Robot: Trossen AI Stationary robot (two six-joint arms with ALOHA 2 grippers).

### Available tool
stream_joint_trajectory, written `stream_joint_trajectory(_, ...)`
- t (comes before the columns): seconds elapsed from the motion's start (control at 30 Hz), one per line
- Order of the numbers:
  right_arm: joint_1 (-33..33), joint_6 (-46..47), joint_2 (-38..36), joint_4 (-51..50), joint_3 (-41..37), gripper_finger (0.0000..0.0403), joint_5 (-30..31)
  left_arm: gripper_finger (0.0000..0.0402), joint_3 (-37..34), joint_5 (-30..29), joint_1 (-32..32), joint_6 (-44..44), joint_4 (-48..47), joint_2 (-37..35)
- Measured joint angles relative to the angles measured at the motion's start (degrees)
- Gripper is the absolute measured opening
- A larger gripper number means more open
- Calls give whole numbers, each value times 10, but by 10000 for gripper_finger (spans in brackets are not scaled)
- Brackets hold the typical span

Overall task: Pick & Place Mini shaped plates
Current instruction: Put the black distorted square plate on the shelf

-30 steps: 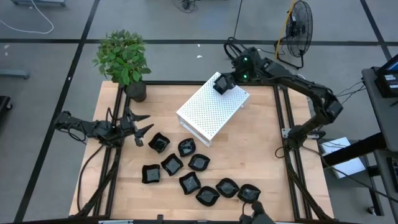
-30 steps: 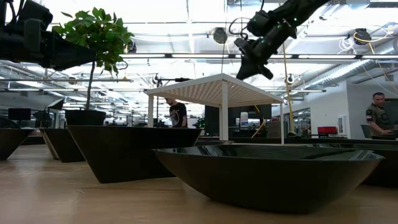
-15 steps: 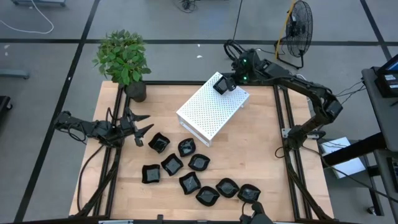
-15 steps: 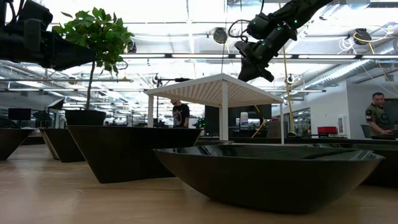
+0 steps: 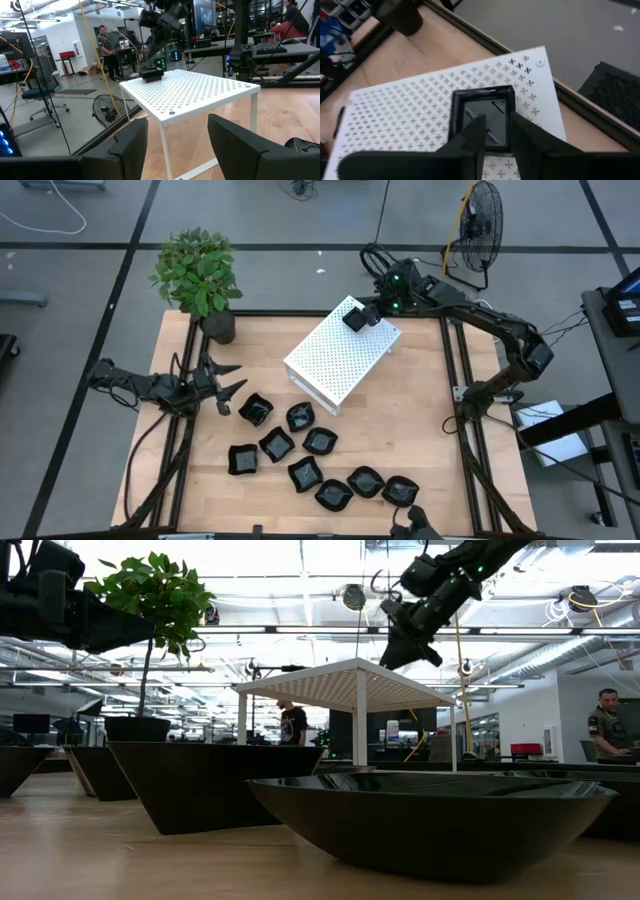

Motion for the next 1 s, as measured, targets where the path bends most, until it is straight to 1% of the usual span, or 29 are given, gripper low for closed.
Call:
stream_joint_trajectory(0.1,0,-14,-35,-12,0,86,-1,212,0,0,0,0,0,0)
stream_joint_trajectory(0.2,0,-35,-86,-46,0,88,-1,212,0,0,0,0,0,0)
stream_joint_trajectory(0.33,5,-69,-163,-129,0,86,2,212,0,0,0,0,0,0)
stream_joint_trajectory(0.4,13,-79,-206,-162,-13,82,2,212,0,0,0,0,0,0)
stream_joint_trajectory(0.47,22,-80,-255,-172,-43,78,2,212,0,0,0,0,0,0)
stream_joint_trajectory(0.6,44,-70,-376,-173,-132,68,2,212,0,0,0,0,0,0)
stream_joint_trajectory(0.73,68,-34,-523,-157,-227,54,1,212,0,0,0,0,0,0)
stream_joint_trajectory(0.87,92,10,-672,-118,-311,36,-2,212,0,0,0,0,0,0)
stream_joint_trajectory(1.0,102,20,-789,-110,-374,11,3,212,0,0,0,0,0,0)
